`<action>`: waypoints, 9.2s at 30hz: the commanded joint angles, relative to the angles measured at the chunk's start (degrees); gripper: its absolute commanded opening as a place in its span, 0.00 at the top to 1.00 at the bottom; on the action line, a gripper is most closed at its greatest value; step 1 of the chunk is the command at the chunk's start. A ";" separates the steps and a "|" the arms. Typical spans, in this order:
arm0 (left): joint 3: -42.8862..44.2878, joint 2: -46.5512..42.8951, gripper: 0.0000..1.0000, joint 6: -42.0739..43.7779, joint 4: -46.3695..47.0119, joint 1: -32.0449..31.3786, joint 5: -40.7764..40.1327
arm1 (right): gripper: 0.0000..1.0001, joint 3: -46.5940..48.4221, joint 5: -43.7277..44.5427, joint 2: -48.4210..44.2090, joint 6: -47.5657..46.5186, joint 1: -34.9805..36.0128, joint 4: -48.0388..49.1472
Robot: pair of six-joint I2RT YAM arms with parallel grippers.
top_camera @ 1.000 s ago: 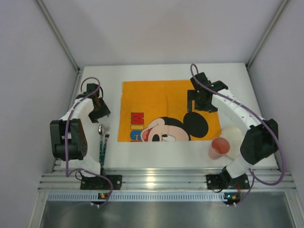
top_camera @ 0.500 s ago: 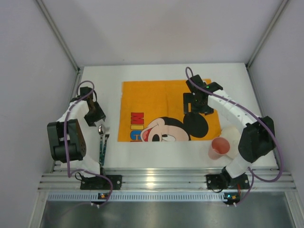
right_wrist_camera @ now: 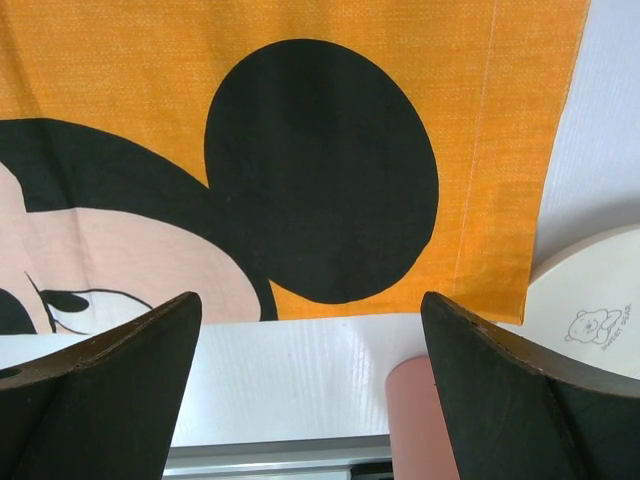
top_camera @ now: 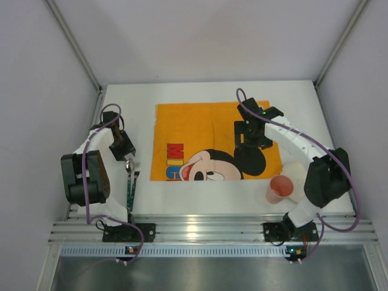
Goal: Set the dinner table for one person
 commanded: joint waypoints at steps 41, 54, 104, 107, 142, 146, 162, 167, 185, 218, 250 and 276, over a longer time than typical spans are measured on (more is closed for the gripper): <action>3.67 2.03 1.00 1.07 -5.03 0.10 0.56 | 0.12 0.42 -0.77 0.46 0.57 1.43 2.49; 6.84 -9.75 1.00 -3.15 1.56 -0.16 14.52 | 0.14 7.61 -24.23 1.60 -4.53 6.96 14.44; 14.76 2.20 1.00 -38.83 37.77 -18.27 39.75 | 0.64 13.87 -35.75 18.21 -4.18 12.51 30.26; 14.31 2.02 1.00 -39.19 38.56 -18.27 40.81 | 0.80 13.69 -35.67 17.95 -4.53 12.42 30.17; 10.80 -5.80 0.04 -9.14 3.69 -15.28 19.83 | 1.00 1.12 2.20 10.38 -11.39 -7.44 12.17; 7.02 -7.99 0.05 -6.58 -0.63 -15.28 12.87 | 1.00 0.95 5.81 12.67 -11.30 -8.23 10.84; -3.79 -12.65 0.23 -5.96 -7.57 -15.37 1.35 | 0.18 1.91 7.57 14.36 -8.84 -9.38 8.12; -3.62 -15.11 0.30 -9.47 -12.41 -19.05 -3.83 | 0.15 3.67 6.97 8.73 -7.00 -9.38 5.83; -15.75 -16.79 0.40 -20.81 -13.56 -28.64 -3.66 | 0.07 4.38 5.12 3.80 -5.76 -9.99 3.36; 2.24 -16.53 1.00 -14.17 -20.94 -28.90 -13.50 | 0.07 2.35 1.69 0.63 -7.70 -13.33 5.21; 18.79 17.31 0.99 8.11 4.72 -29.34 -11.04 | 0.07 -0.89 -4.81 -5.78 -7.00 -14.74 3.81; 16.69 10.20 0.02 2.12 4.38 -28.64 -9.11 | 0.00 -16.09 -3.85 -34.96 7.06 -18.08 -24.14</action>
